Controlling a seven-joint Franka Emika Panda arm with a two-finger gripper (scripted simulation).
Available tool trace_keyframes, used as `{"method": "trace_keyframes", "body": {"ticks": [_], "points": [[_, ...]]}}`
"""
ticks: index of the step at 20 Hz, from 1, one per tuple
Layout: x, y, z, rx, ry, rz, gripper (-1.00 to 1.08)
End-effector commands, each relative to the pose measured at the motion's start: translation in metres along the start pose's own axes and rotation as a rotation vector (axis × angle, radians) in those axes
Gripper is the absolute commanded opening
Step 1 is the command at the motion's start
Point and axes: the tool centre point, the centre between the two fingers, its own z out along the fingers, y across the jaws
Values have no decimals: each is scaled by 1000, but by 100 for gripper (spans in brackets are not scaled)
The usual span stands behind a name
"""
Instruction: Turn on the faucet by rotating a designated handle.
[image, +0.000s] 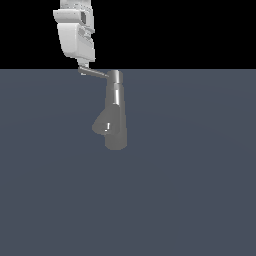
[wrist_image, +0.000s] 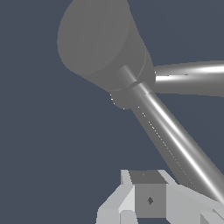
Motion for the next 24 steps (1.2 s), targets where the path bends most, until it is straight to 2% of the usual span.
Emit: {"method": "trace_keyframes", "body": {"ticks": [1,2,24], "points": [[-8,9,2,-13,0,-13,-100],[0,2,-1,0,1,-1,-100],[44,55,-19,-10,0,-10,-100]]}}
